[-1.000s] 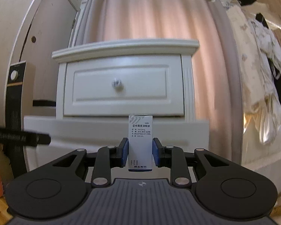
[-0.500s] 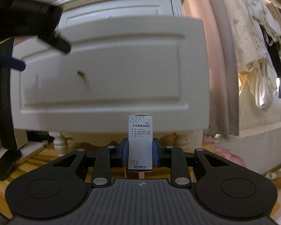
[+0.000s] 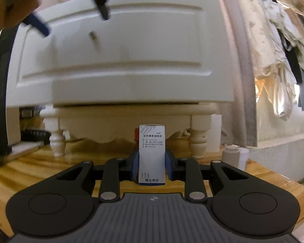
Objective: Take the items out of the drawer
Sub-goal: 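Push the lower drawer shut with the left gripper while the right gripper holds the box, then press the left gripper against the lower drawer front to close it fully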
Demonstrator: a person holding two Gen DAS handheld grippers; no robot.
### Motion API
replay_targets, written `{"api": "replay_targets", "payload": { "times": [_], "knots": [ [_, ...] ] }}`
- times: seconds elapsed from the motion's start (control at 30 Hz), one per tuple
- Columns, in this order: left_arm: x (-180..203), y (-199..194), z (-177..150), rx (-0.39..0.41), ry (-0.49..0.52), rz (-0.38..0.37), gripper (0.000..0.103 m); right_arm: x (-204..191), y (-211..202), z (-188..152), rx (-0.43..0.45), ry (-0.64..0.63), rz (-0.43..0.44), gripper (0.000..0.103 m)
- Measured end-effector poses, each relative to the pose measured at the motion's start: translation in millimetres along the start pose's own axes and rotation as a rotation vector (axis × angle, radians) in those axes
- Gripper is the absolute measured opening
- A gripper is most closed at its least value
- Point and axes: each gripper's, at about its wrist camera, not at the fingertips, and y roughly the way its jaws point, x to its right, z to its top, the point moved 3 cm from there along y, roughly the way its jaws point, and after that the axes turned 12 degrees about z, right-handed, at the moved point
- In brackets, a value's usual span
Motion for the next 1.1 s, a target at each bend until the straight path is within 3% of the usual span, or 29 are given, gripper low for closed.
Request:
{"api": "replay_targets", "payload": {
  "times": [0.43, 1.1],
  "knots": [
    [14.6, 12.3, -0.9, 0.008, 0.049, 0.067, 0.094, 6.3, 17.3, -24.9, -0.07, 0.013, -0.019, 0.027],
    [22.5, 84.5, 15.1, -0.06, 0.038, 0.083, 0.095, 10.9, 17.6, -47.1, -0.145, -0.012, -0.022, 0.027]
  ]
}}
